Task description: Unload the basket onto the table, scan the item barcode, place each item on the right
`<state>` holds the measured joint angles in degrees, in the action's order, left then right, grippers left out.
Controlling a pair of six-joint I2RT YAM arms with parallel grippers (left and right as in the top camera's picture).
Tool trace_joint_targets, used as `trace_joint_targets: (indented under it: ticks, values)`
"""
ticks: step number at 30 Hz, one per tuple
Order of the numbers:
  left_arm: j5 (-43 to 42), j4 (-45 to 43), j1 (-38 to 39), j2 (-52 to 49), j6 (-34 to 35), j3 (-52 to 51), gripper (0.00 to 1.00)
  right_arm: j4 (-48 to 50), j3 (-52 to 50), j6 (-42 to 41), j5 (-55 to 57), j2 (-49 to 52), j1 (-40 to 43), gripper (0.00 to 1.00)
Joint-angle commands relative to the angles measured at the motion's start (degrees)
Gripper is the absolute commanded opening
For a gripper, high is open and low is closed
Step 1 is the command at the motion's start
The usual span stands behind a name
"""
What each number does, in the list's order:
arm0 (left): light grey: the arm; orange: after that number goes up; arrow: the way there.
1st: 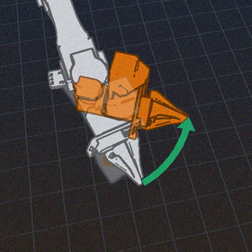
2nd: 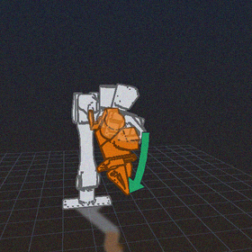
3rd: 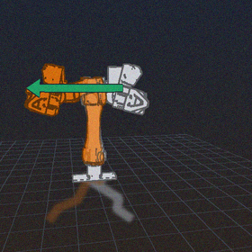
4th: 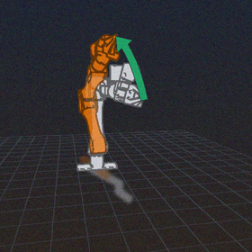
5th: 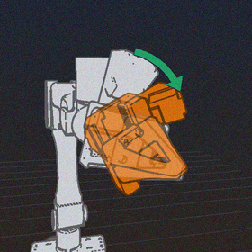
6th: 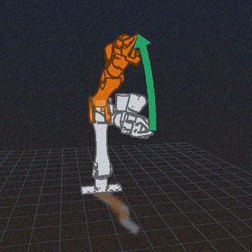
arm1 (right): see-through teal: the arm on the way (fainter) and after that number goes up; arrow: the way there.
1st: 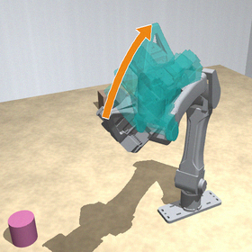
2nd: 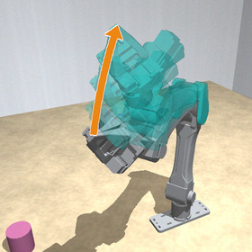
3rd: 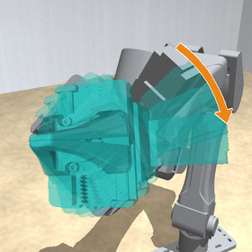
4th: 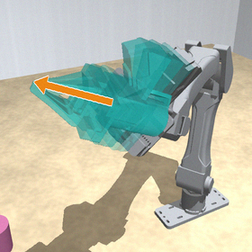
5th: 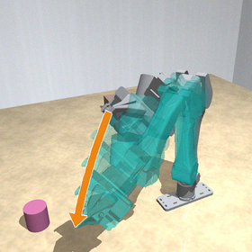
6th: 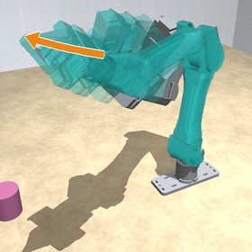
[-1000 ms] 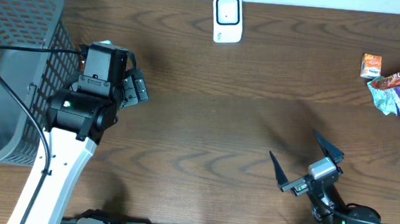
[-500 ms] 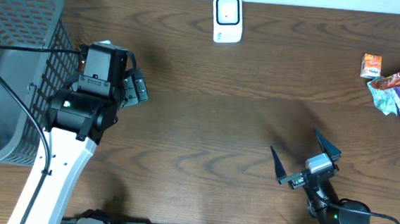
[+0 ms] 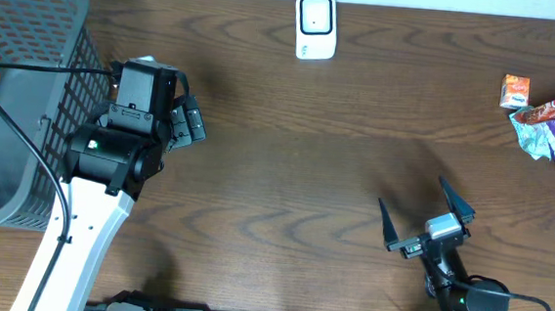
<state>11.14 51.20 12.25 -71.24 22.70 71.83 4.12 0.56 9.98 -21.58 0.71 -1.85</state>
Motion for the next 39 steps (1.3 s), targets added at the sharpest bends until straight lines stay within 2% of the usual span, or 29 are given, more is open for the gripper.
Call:
trace_joint_targets:
  ticks: [1,6,23,29,39]
  values:
    - [1.1,0.2,-0.1,0.5,0.5,0.4,0.98,-2.2,-0.3,0.4,1.4,-0.4,-0.5,0.99]
    - [1.1,0.2,-0.1,0.5,0.5,0.4,0.98,-7.0,-0.3,0.4,2.3,-0.4,-0.4,0.99]
    - [1.1,0.2,-0.1,0.5,0.5,0.4,0.98,-7.2,-0.2,0.1,5.7,-0.4,1.0,0.99]
    - [1.1,0.2,-0.1,0.5,0.5,0.4,0.98,-8.1,-0.2,-10.4,15.3,-0.4,1.0,0.99]
    - [1.1,0.2,-0.1,0.5,0.5,0.4,0.98,-8.6,-0.2,-8.4,18.7,-0.4,1.0,0.99]
